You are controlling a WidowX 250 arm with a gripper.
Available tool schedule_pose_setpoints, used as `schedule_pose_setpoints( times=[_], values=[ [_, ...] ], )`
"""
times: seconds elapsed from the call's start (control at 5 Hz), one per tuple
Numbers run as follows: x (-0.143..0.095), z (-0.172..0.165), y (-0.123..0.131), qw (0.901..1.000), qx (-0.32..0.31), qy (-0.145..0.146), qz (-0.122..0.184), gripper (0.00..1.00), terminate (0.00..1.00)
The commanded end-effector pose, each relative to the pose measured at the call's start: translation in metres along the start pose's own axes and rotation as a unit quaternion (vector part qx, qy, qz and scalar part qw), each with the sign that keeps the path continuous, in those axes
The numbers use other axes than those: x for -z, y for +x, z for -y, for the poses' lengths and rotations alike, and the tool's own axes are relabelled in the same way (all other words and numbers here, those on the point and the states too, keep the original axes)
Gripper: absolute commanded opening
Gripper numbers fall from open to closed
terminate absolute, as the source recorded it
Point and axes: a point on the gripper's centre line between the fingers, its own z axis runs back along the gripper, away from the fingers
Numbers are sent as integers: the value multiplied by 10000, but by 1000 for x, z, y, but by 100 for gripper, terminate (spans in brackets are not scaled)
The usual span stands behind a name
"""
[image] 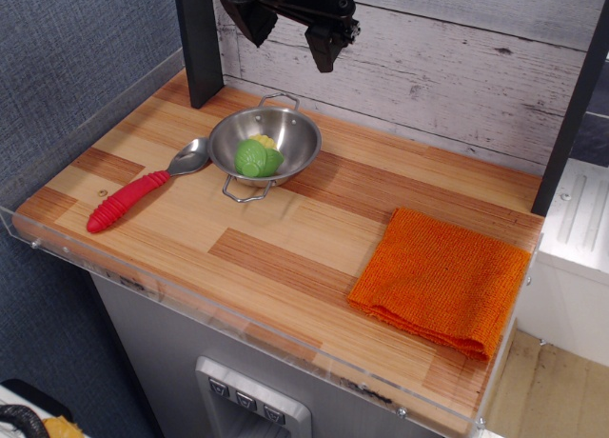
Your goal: Put the red spoon on the orange rag.
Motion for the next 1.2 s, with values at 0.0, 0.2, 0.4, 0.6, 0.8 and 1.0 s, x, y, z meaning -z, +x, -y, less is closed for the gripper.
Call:
schedule_pose_setpoints(
  times=[0.0, 0.2, 0.4, 0.6, 0.8, 1.0],
  values=[
    [0, 0, 0, 10000, 0, 0, 0, 100, 0],
    [-27, -22, -26, 9984, -449, 240, 254, 100, 0],
    [-52, -28, -55, 9977, -478, 411, 244, 100, 0],
    [-63, -49, -91, 9962, -526, 663, 206, 100, 0],
    [-63, -80, -107, 9928, -639, 1009, 59, 100, 0],
    [-52, -108, -118, 9894, -879, 1149, -146, 100, 0]
  ],
)
